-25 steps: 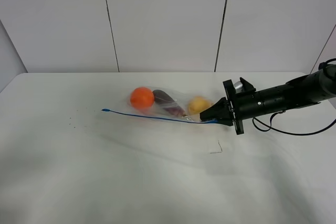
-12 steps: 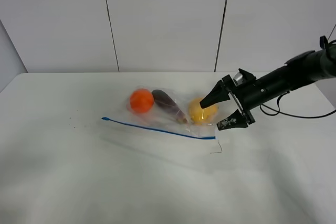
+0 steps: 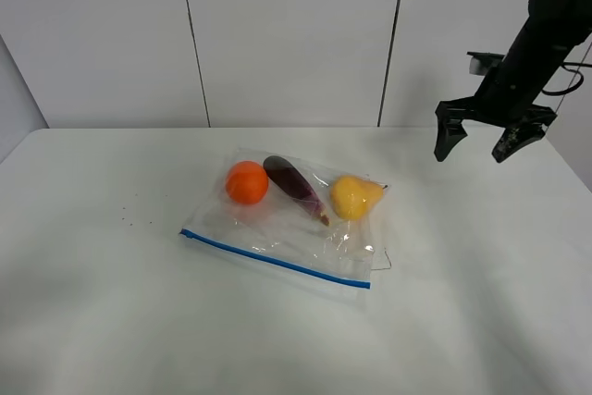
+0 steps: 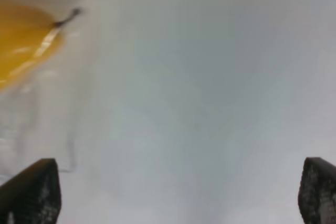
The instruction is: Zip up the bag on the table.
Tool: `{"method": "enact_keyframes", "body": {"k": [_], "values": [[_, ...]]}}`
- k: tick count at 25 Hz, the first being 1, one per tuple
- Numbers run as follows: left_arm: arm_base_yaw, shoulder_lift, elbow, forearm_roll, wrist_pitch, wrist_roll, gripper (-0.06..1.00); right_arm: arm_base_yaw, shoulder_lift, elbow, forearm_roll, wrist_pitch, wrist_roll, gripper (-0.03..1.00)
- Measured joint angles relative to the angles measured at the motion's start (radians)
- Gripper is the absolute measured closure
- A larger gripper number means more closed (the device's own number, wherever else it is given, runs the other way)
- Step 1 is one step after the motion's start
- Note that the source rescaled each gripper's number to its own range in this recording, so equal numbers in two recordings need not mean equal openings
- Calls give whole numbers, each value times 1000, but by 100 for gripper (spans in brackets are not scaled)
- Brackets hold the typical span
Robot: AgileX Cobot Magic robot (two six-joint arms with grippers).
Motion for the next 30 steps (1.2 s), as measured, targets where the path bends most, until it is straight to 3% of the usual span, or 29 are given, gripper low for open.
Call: {"method": "enact_keyframes", "body": {"k": [8, 22, 30], "values": [[0, 0, 0, 0, 0, 0, -6, 0, -158, 156, -61, 1, 32, -3], [0, 0, 0, 0, 0, 0, -6, 0, -791, 822, -56, 3, 37, -3], [0, 0, 0, 0, 0, 0, -6, 0, -1263, 1125, -54, -139, 37, -3]]}}
